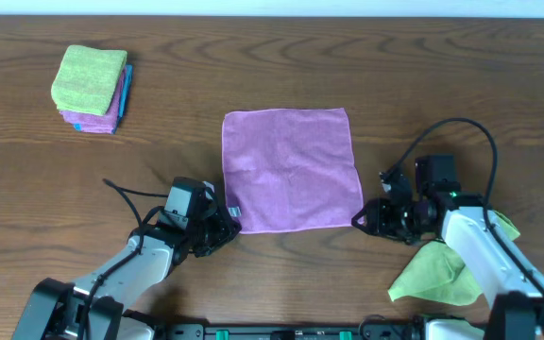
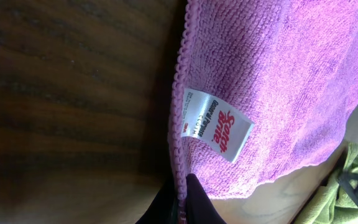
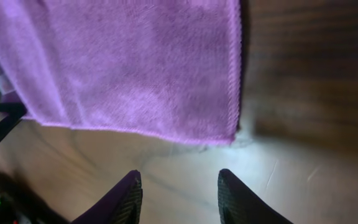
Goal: Fold the cloth
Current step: 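Grasp the near corners of the purple cloth with both grippers, then lift the near edge with both grippers and fold it over toward the far edge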
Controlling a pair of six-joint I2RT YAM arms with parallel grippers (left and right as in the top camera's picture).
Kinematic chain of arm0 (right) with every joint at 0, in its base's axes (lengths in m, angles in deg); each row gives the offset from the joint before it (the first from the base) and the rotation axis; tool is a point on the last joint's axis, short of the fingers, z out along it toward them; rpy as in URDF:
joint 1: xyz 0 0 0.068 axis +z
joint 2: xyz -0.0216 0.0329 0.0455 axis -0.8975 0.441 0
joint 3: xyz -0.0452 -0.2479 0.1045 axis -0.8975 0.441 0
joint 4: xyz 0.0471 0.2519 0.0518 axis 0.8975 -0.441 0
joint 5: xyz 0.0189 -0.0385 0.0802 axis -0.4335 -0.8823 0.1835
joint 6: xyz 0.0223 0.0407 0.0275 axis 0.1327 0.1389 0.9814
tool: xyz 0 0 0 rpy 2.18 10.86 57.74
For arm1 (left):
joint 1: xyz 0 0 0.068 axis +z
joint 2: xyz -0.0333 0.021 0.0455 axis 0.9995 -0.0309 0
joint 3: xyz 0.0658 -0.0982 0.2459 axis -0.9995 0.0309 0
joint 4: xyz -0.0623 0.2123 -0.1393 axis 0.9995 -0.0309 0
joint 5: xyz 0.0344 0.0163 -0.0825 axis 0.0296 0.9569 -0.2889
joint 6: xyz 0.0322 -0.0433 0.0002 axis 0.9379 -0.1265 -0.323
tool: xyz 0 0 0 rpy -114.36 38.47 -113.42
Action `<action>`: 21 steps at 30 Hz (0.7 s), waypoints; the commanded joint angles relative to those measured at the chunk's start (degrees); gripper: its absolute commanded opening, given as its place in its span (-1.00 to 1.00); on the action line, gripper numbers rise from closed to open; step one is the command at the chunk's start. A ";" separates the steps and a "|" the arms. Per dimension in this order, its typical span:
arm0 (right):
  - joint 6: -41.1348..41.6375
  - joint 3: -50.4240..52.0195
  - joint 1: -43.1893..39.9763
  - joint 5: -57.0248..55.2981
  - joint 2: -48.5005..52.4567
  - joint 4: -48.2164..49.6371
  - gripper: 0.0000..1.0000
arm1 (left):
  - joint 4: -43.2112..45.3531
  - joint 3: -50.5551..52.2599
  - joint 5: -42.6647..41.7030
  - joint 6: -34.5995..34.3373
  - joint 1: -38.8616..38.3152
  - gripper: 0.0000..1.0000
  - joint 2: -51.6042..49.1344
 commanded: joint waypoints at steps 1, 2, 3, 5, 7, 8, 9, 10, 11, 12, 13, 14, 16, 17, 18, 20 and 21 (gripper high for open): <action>-0.98 0.37 -0.46 -2.82 2.58 0.94 -0.20 | 0.04 0.22 -0.26 -0.04 -0.13 -0.89 -0.33; -0.70 0.37 -0.46 -3.45 3.19 1.29 -0.21 | 0.04 0.22 -0.26 -0.04 -0.13 -0.89 -0.33; -0.59 0.37 -0.46 -3.74 3.82 1.75 -0.21 | 0.04 0.22 -0.26 -0.04 -0.13 -0.89 -0.33; -0.55 0.37 -0.46 -3.74 4.85 2.82 -0.22 | 0.04 0.22 -0.26 -0.04 -0.13 -0.89 -0.33; -0.35 0.37 -0.46 -3.98 5.88 3.89 -0.22 | 0.04 0.22 -0.28 -0.04 -0.13 -0.88 -0.33; 0.13 0.37 -0.46 -4.85 6.45 4.31 -0.22 | 0.04 0.22 -0.28 -0.04 -0.13 -0.88 -0.33; 0.92 0.37 -0.46 -5.97 7.13 4.68 -0.22 | 0.04 0.22 -0.31 -0.07 -0.13 -0.89 -0.33; 0.96 0.37 -0.46 -6.10 7.61 4.96 -0.23 | 0.04 0.22 -0.39 -0.04 -0.13 -0.89 -0.33; 0.96 0.37 -0.46 -6.08 8.22 5.25 -0.23 | 0.07 0.22 -0.66 -0.04 -0.13 -0.89 -0.33; 0.96 0.37 -0.46 -6.10 8.83 5.60 -0.23 | 0.07 0.22 -0.66 -0.04 -0.13 -0.88 -0.33; 0.96 0.37 -0.46 -6.10 9.38 5.81 -0.24 | 0.09 0.22 -0.66 -0.04 -0.13 -0.89 -0.33; 0.96 0.37 -0.46 -6.08 9.94 6.19 -0.24 | 0.11 0.22 -0.66 -0.04 -0.13 -0.89 -0.33; 1.01 0.37 -0.24 -6.08 11.37 6.99 -0.28 | 0.09 0.22 -0.66 -0.04 -0.13 -0.89 -0.33; 1.40 0.37 0.02 -6.10 12.02 7.43 -0.30 | 0.09 0.22 -0.66 -0.04 -0.13 -0.89 -0.33; 1.84 0.37 0.35 -6.12 12.63 7.80 -0.34 | 0.09 0.22 -0.68 -0.04 -0.13 -0.89 -0.33; 2.23 0.37 1.16 -6.12 13.75 8.63 -0.48 | 0.09 0.22 -0.68 -0.04 -0.13 -0.89 -0.33; 2.45 0.37 1.51 -6.16 14.14 8.85 -0.52 | 0.09 0.22 -0.70 -0.07 -0.13 -0.89 -0.33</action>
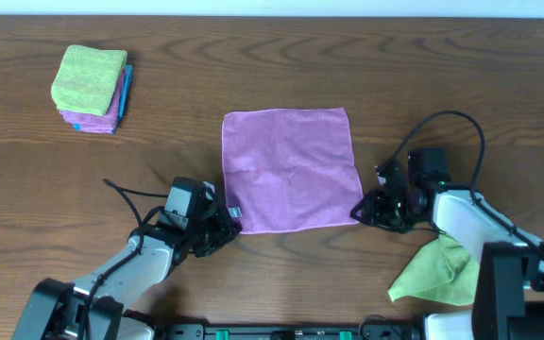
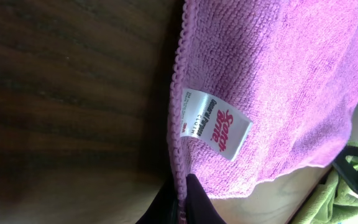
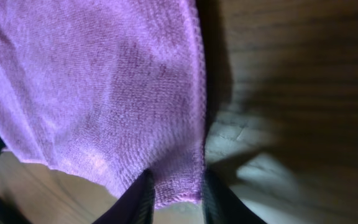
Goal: Fold the cloth
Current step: 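Lift the near edge with both grippers and fold it over toward the far edge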
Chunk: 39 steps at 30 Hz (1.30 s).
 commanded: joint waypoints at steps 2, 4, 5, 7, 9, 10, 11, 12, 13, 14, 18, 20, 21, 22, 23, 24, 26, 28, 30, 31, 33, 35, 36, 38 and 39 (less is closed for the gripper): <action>1.11 1.84 1.64 -6.01 4.00 0.42 -0.77 | 0.04 0.22 -0.37 -0.24 -0.11 -0.89 -0.33; 1.11 1.84 1.62 -6.01 3.93 0.37 -0.97 | 0.02 0.22 -0.37 -0.24 -0.11 -0.89 -0.33; 1.31 1.81 1.62 -5.99 3.93 0.31 -0.97 | 0.02 0.22 -0.37 -0.24 -0.11 -0.88 -0.33; 1.53 1.77 1.62 -5.95 3.80 -0.13 -0.97 | 0.04 0.22 -0.42 -0.24 -0.11 -0.89 -0.33; 1.51 1.27 1.62 -5.92 3.45 -1.40 -0.97 | 0.04 0.17 -1.09 -0.24 -0.11 -0.89 -0.22; 1.51 0.87 1.62 -5.92 3.10 -2.27 -0.97 | 0.02 0.07 -1.38 -0.22 -0.11 -0.89 -0.09; 1.49 0.39 1.62 -5.95 2.58 -3.37 -0.97 | -0.02 -0.15 -1.53 -0.20 -0.11 -0.88 0.22; 1.49 -0.09 1.60 -5.92 1.88 -4.46 -0.97 | -0.02 -0.35 -1.86 -0.20 -0.11 -0.89 0.66; 1.46 -0.81 1.57 -5.97 0.70 -5.99 -0.97 | -0.26 -0.76 -2.08 -0.20 -0.11 -0.89 1.42; 1.46 -1.51 1.57 -5.97 -0.66 -7.32 -0.97 | -0.70 -1.18 -2.23 -0.11 -0.11 -0.89 2.14; 1.49 -4.28 1.57 -5.97 -8.79 -12.02 -0.97 | -7.41 -4.83 -1.79 2.91 -0.11 -0.88 7.82; 1.51 -4.87 1.57 -5.97 -12.87 -13.44 -0.97 | -13.03 -7.17 0.15 4.33 -0.11 -0.89 10.95; 1.53 -4.98 1.60 -5.95 -14.51 -13.94 -0.97 | -15.45 -8.17 1.25 4.92 -0.11 -0.89 12.35; 1.70 -5.01 1.62 -5.95 -16.33 -14.43 -0.97 | -17.99 -9.25 2.69 5.51 -0.11 -0.89 13.99; 2.23 -5.01 1.62 -5.95 -17.75 -14.80 -0.97 | -19.96 -10.10 4.00 5.66 -0.11 -0.89 15.37; 2.97 -5.01 1.64 -5.84 -19.37 -14.99 -0.97 | -22.12 -11.08 5.60 5.66 -0.11 -0.89 17.16; 4.22 -5.01 1.64 -5.25 -21.53 -14.69 -0.97 | -24.35 -12.24 7.65 5.64 -0.11 -0.89 19.98; 6.27 -5.01 1.68 -5.09 -22.32 -13.05 -0.97 | -24.50 -12.41 9.57 5.49 -0.11 -0.89 21.90; 8.02 -4.98 2.71 -4.48 -21.53 -9.51 -0.97 | -24.46 -12.39 13.38 4.94 -0.11 -0.89 21.27; 8.46 -4.98 3.37 -4.22 -21.05 -7.96 -0.97 | -24.11 -12.39 13.99 4.96 -0.11 -0.88 20.72; 9.66 -4.98 4.96 -4.33 -19.74 -4.07 -0.97 | -21.55 -12.41 14.88 5.03 -0.11 -0.89 18.95; 11.69 -5.01 6.43 -4.44 -17.64 0.98 -0.97 | -18.10 -12.41 15.50 5.05 -0.07 -0.89 16.59; 12.72 -5.01 6.86 -4.42 -16.48 2.91 -0.97 | -16.55 -12.41 15.56 5.03 0.04 -0.89 15.21; 13.77 -5.01 7.26 -4.42 -14.34 4.44 -0.97 | -15.10 -12.48 14.91 4.96 0.28 -0.89 12.55; 13.73 -5.01 7.41 -4.39 -13.11 4.11 -0.97 | -15.04 -12.48 14.84 4.96 0.28 -0.89 11.52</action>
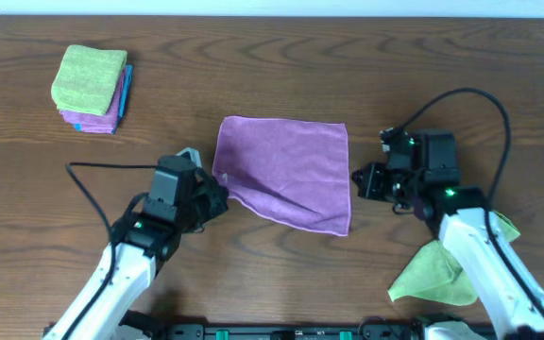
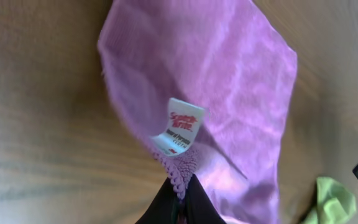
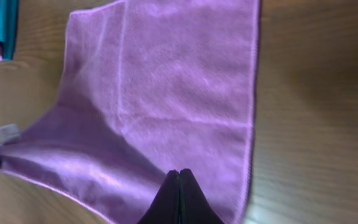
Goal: Fold the cloth
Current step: 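Lift the near edge with both grippers and fold it over toward the far edge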
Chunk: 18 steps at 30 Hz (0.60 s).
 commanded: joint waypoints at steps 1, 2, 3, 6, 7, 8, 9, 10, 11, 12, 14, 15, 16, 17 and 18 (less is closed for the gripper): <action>2.75 -0.61 0.85 0.22 3.30 -0.96 -0.97 | 0.11 -0.81 1.40 0.61 0.20 -0.89 -3.65; 2.27 -0.61 0.96 0.24 3.96 -2.47 -0.97 | 0.00 -0.81 1.29 0.61 0.20 -0.89 -4.35; 1.55 -0.61 1.11 0.70 4.52 -4.81 -0.97 | -0.09 -0.81 1.20 0.63 0.20 -0.89 -4.79; -2.16 -0.59 1.95 1.25 4.79 -12.35 -0.67 | -0.04 -0.81 0.76 0.61 0.20 -0.88 -4.85; -2.60 -0.59 2.05 1.31 4.76 -14.25 -0.30 | 0.17 -0.81 0.15 0.66 0.20 -0.89 -4.85; -2.69 -0.59 2.05 1.53 4.76 -15.76 -0.26 | 0.20 -0.83 0.13 0.63 0.20 -0.89 -4.85; -2.80 -0.59 2.01 1.68 4.76 -17.84 -0.25 | 0.11 -0.83 -0.04 0.63 0.20 -0.89 -4.85; -2.75 -0.59 1.99 1.68 4.76 -19.54 -0.24 | 0.09 -0.83 -0.33 0.63 0.20 -0.89 -4.85; -2.73 -0.57 2.01 1.88 4.76 -21.46 -0.20 | 0.11 -0.83 -0.70 0.63 0.20 -0.89 -4.85; -2.78 -0.44 2.19 2.91 4.76 -22.73 -0.14 | 0.13 -0.83 -1.18 0.66 0.20 -0.89 -4.85; -2.78 0.37 2.62 5.73 4.76 -23.28 -0.12 | 0.15 -0.83 -1.29 0.66 0.20 -0.89 -4.85; -2.75 1.07 2.89 7.43 4.76 -22.84 -0.12 | 0.15 -0.83 -1.31 0.61 0.20 -0.89 -4.85; -2.71 1.77 3.10 8.72 4.76 -22.23 -0.14 | 0.15 -0.83 -1.31 0.63 0.20 -0.89 -4.85; -2.21 2.56 3.15 9.27 4.76 -21.27 -0.15 | 0.17 -0.83 -1.31 0.61 0.20 -0.89 -4.85; -1.05 3.26 3.30 9.49 4.79 -20.22 -0.15 | 0.20 -0.83 -1.31 0.61 0.20 -0.89 -4.85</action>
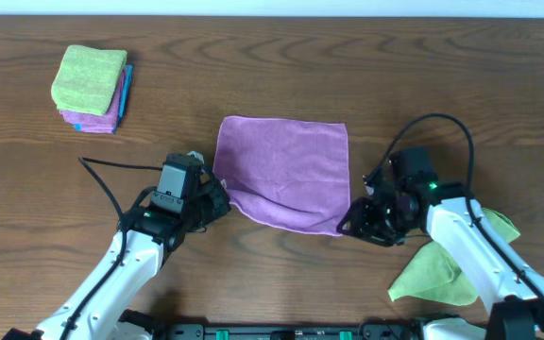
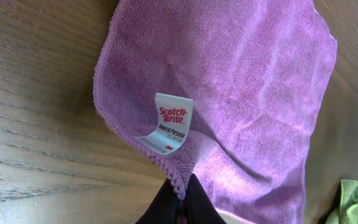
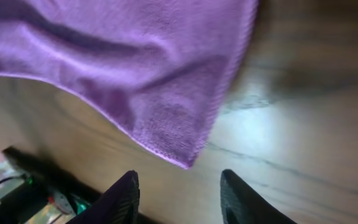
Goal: Fold the cloth
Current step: 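Lift the near edge with both grippers and fold it over toward the far edge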
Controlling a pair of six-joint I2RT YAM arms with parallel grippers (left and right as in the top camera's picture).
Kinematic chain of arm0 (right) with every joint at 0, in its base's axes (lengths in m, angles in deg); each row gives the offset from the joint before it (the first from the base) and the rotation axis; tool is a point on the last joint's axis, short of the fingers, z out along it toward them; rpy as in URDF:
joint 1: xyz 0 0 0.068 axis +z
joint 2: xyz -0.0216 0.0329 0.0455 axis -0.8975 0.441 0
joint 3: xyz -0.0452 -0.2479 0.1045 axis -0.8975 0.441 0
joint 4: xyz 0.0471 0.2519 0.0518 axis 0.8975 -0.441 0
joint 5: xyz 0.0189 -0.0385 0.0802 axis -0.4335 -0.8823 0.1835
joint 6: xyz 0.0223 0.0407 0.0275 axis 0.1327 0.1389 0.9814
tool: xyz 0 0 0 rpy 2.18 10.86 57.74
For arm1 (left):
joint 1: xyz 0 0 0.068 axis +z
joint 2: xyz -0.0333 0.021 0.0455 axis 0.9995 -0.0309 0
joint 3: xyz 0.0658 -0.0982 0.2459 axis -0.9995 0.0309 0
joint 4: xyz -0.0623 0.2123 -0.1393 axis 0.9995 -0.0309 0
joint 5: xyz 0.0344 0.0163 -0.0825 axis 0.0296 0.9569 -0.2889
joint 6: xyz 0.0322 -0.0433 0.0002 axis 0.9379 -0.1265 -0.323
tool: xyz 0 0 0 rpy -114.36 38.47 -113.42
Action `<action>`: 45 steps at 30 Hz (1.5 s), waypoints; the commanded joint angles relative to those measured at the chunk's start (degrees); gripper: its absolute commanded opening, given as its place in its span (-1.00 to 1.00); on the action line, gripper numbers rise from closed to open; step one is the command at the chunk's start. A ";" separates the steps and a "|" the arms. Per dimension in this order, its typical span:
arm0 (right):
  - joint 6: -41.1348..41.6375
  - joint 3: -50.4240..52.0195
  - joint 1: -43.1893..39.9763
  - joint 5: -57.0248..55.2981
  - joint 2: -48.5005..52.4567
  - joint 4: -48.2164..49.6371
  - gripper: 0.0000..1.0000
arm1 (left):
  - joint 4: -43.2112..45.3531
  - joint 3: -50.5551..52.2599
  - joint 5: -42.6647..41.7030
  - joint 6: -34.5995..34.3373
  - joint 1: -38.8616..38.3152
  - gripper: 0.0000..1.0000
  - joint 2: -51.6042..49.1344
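The purple cloth (image 1: 282,162) lies in the middle of the table, its near edge rumpled and drawn in at the left. My left gripper (image 1: 217,200) is shut on the near left corner, close to the white label (image 2: 170,127); in the left wrist view the hem is pinched between the closed fingers (image 2: 180,202). My right gripper (image 1: 348,227) stands open and low at the near right corner (image 3: 185,163). That corner lies just ahead of the two spread fingertips (image 3: 127,193), touching neither.
A stack of folded cloths (image 1: 91,80), green on top, sits at the far left. A loose green cloth (image 1: 439,272) lies at the near right beside the right arm. Black cables loop behind both arms.
The right gripper was shut and raised beside the cloth's right edge; now it is open and low at the near right corner. The left gripper keeps its hold and sits slightly nearer.
The cloth lay flat, the left gripper shut on its near left corner, the right open short of the near right corner. Then the right fingers straddled that corner. Later both were raised, only the left corner lifted. Now the right is open beside its corner again.
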 commanded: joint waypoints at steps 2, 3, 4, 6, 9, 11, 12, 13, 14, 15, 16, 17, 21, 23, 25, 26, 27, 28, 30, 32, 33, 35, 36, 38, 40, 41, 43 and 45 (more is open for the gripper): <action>2.93 3.65 1.22 5.42 0.07 3.72 -0.16 | 0.09 -0.83 -0.39 0.61 0.20 -0.89 0.07; 3.78 4.52 1.55 6.27 0.07 4.87 -0.17 | 0.07 -0.83 -0.39 0.61 0.20 -0.89 0.07; 4.79 5.46 1.90 6.47 0.07 5.86 -0.18 | 0.09 -0.83 -0.39 0.61 0.20 -0.89 0.07; 7.85 7.69 2.08 6.34 0.07 8.55 -0.25 | 0.07 -0.83 -0.42 0.61 0.20 -0.89 0.07; 10.25 8.90 2.10 6.27 0.07 11.47 -0.27 | 0.07 -0.83 -0.44 0.61 0.17 -0.89 0.07; 11.02 8.90 2.10 6.23 0.11 12.11 -0.26 | 0.07 -0.83 -0.46 0.61 0.20 -0.89 0.07; 11.61 8.90 2.10 6.23 0.17 12.76 -0.26 | 0.07 -0.83 -0.59 0.61 0.20 -0.89 0.07; 12.07 8.90 2.08 6.03 0.17 13.29 -0.27 | 0.09 -0.83 -0.66 0.61 0.20 -0.89 0.07; 12.57 8.90 2.08 5.77 0.17 13.75 -0.30 | 0.07 -0.83 -0.68 0.61 0.17 -0.89 0.07; 13.07 8.90 2.08 5.60 0.17 14.23 -0.31 | 0.07 -0.83 -0.72 0.61 0.17 -0.89 0.07; 13.46 8.90 2.08 5.62 0.17 14.56 -0.35 | 0.07 -0.83 -0.83 0.61 0.20 -0.89 0.07; 13.49 8.90 2.08 5.62 0.17 14.64 -0.37 | 0.07 -0.83 -0.83 0.61 0.20 -0.88 0.07; 13.90 8.90 2.08 5.62 0.17 14.60 -0.47 | 0.07 -0.83 -0.83 0.63 0.17 -0.89 0.07; 13.90 8.90 2.08 5.62 0.17 14.60 -0.61 | 0.07 -0.83 -0.83 0.63 0.17 -0.89 0.07; 13.94 8.90 2.08 5.55 0.17 14.64 -0.75 | 0.07 -0.83 -0.83 0.63 0.17 -0.89 0.07; 14.25 8.90 2.08 5.31 0.17 14.62 -0.79 | 0.04 -0.83 -0.83 0.63 0.17 -0.89 0.07; 14.34 8.90 2.08 4.94 0.17 14.60 -0.85 | 0.04 -0.83 -0.83 0.61 0.17 -0.89 0.07; 14.34 8.90 2.08 4.96 0.17 14.60 -0.97 | 0.04 -0.83 -0.83 0.61 0.17 -0.89 0.07; 14.45 8.90 2.08 4.98 0.17 14.60 -0.97 | 0.04 -0.83 -0.85 0.61 0.17 -0.89 0.07; 14.99 8.87 2.08 5.03 0.15 14.64 -0.97 | 0.04 -0.83 -1.29 0.61 0.17 -0.89 0.07; 14.99 8.85 2.08 5.05 0.15 15.02 -0.97 | 0.09 -0.83 -1.95 0.61 0.17 -0.89 0.07; 15.08 8.50 2.03 5.55 0.15 16.20 -0.97 | 0.22 -0.98 -2.62 0.63 0.17 -0.89 0.31; 15.69 8.11 2.03 5.68 0.15 16.61 -0.97 | 0.17 -1.18 -2.60 0.68 0.17 -0.88 0.57; 16.02 6.97 2.03 5.68 0.15 17.57 -0.97 | 0.17 -1.84 -2.56 0.96 0.20 -0.89 1.53; 16.02 4.70 1.99 5.60 0.15 17.84 -0.97 | 0.13 -3.19 -1.79 1.62 0.20 -0.89 2.82; 16.02 3.45 1.95 5.57 0.15 17.94 -0.97 | 0.15 -3.87 -1.14 1.99 0.20 -0.89 3.26; 16.04 1.25 1.92 4.79 0.15 18.60 -0.97 | 0.15 -5.49 0.74 2.64 0.20 -0.89 3.48; 16.55 -0.68 1.92 3.39 0.15 19.58 -0.97 | 0.20 -6.78 2.43 2.80 0.24 -0.89 2.95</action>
